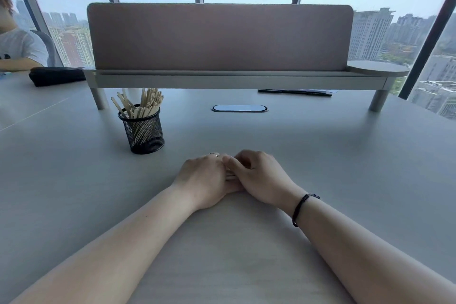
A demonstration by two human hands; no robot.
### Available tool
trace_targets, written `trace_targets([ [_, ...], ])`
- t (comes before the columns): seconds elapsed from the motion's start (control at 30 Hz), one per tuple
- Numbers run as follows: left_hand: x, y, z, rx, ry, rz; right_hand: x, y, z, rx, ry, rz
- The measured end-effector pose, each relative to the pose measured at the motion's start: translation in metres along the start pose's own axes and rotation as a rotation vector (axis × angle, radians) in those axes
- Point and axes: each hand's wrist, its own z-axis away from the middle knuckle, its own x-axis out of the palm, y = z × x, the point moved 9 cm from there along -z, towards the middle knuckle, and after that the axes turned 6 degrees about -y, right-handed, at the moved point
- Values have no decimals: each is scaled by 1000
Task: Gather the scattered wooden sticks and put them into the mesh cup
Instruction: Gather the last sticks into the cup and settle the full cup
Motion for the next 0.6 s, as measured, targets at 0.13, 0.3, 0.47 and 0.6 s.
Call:
trace_targets([
  [0.13,2,-2,-2,4,26,-13,-1,1,1,4,5,-36],
  [0.3,-4,-2,-3,5,98,-100,-12,7,-1,24,72,-340],
  [0.47,-13,-9,-4,0,137,35,-18,21,-2,101,143,-517],
  [0.6,-21,-20,1,13,282,208,-16,16,-2,58,144,-460],
])
